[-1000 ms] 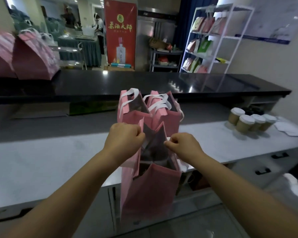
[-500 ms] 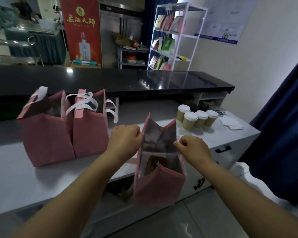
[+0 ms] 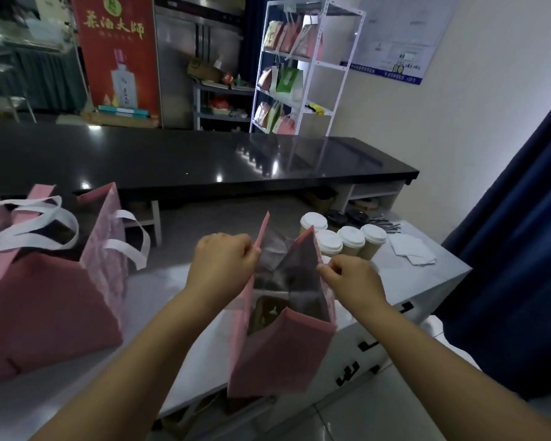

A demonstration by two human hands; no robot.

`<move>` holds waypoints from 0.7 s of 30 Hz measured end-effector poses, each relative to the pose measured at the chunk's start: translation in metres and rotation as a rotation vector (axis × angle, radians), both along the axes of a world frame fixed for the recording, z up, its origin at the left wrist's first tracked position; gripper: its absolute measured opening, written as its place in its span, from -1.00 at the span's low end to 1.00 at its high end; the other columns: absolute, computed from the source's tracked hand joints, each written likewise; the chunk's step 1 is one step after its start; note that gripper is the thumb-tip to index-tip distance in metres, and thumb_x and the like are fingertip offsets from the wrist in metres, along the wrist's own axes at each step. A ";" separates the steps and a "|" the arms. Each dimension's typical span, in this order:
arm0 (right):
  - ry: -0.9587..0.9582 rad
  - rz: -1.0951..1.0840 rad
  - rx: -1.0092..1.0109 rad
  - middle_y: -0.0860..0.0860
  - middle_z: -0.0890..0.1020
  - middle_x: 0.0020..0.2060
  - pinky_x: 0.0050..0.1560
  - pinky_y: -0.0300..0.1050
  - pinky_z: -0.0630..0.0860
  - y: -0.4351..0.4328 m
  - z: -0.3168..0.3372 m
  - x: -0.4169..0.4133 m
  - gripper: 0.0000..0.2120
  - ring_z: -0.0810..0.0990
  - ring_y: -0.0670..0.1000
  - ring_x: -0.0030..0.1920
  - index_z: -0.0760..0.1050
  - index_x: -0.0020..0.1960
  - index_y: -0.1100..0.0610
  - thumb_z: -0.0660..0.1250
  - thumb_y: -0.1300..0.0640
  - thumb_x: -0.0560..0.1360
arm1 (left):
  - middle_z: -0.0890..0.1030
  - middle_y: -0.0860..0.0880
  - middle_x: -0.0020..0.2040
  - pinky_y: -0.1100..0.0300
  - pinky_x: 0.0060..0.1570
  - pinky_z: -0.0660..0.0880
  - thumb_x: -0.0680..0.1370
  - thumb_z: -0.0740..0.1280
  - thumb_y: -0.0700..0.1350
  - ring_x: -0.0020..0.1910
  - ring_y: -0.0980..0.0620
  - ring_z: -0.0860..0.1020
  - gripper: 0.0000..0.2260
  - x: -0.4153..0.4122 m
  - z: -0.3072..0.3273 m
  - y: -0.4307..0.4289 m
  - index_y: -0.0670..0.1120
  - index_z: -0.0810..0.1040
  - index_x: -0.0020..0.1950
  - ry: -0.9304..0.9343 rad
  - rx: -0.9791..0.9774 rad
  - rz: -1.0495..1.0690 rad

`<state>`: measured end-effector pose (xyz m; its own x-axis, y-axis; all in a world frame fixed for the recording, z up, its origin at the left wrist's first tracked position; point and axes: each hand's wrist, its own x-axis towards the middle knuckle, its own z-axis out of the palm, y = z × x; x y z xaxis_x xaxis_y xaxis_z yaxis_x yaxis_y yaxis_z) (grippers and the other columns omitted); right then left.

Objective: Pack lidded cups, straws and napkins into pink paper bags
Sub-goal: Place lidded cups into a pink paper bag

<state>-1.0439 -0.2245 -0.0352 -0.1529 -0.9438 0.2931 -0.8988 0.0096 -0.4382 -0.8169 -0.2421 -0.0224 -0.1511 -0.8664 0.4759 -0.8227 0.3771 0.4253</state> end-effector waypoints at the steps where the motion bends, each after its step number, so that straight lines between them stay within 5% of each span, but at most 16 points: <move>1: 0.017 0.000 0.012 -0.06 0.47 -0.48 -0.46 -0.21 0.24 -0.017 0.003 -0.003 -0.64 0.41 -0.07 -0.42 0.36 -0.45 0.03 0.33 -0.01 0.48 | 0.49 -0.04 -0.41 0.12 -0.30 0.19 0.55 0.22 -0.03 -0.35 -0.03 0.46 -0.71 -0.003 0.001 -0.014 -0.11 0.45 -0.34 -0.001 0.001 0.010; 11: 0.015 0.041 0.079 -0.03 0.56 -0.38 -0.30 -0.08 0.43 -0.155 0.010 -0.021 -0.71 0.52 0.01 -0.32 0.51 -0.33 0.08 0.30 -0.06 0.48 | 0.52 -0.01 -0.40 0.13 -0.31 0.31 0.53 0.28 0.00 -0.36 0.01 0.47 -0.76 -0.023 0.003 -0.118 -0.09 0.54 -0.28 0.082 -0.006 0.102; 18: 0.109 0.164 -0.002 -0.06 0.50 -0.42 -0.44 -0.19 0.19 -0.205 0.007 -0.033 -0.69 0.41 -0.04 -0.39 0.45 -0.36 0.04 0.30 -0.10 0.49 | 0.51 0.02 -0.42 0.06 -0.23 0.48 0.52 0.27 0.02 -0.39 0.05 0.49 -0.78 -0.032 -0.002 -0.153 -0.06 0.53 -0.26 0.096 0.022 0.197; 21: 0.159 0.266 -0.174 0.00 0.57 -0.28 -0.33 -0.15 0.31 -0.212 0.000 -0.049 -0.79 0.47 0.01 -0.24 0.55 -0.21 0.10 0.32 -0.01 0.50 | 0.51 0.04 -0.42 0.10 -0.26 0.49 0.52 0.28 0.03 -0.40 0.08 0.49 -0.79 -0.038 -0.003 -0.159 -0.03 0.52 -0.26 0.086 0.053 0.262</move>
